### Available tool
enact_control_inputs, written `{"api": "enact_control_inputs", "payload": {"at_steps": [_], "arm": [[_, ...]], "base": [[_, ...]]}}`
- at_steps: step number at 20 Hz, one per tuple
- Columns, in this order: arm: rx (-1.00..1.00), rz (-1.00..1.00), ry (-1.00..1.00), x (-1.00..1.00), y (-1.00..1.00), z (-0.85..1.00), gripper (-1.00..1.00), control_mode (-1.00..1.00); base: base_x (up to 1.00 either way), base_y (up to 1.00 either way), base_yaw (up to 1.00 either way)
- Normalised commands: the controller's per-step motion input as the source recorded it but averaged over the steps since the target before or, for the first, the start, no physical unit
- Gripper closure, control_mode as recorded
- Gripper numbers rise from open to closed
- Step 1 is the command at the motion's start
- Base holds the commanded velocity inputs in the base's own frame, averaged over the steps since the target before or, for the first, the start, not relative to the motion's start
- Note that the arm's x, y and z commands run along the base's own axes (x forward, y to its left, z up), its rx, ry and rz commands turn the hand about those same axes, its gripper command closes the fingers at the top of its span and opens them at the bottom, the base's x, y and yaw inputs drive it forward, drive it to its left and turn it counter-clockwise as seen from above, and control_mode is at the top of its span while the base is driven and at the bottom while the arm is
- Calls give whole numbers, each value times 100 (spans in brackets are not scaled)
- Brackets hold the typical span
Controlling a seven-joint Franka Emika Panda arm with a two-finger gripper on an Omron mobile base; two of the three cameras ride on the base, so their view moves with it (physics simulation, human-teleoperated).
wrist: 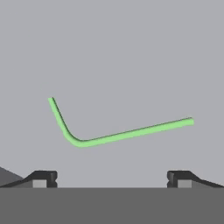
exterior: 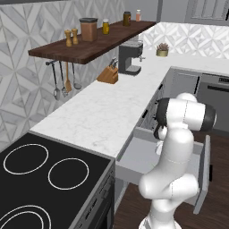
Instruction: Take a straw from the drawer in front and place it inside the glass cup on the dining counter.
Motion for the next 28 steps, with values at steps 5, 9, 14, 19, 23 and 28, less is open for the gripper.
{"api": "enact_control_inputs", "payload": {"at_steps": [5,9,14,19,23,28], "arm": [[0,-43,1,0,19,-19,-100,-100],[-1,-39,6,0,2,-30,-100,-100],[-6,-31,5,0,-5,-19,-100,-100],[-12,1,0,0,-20,5,-100,-100],[-16,23,0,1,-11,1,-100,-100],[-8,34,-1,0,-4,11,-100,-100]], "base": [[0,0,0],[0,0,0],[0,0,0],[0,0,0],[0,0,0],[0,0,0]]}}
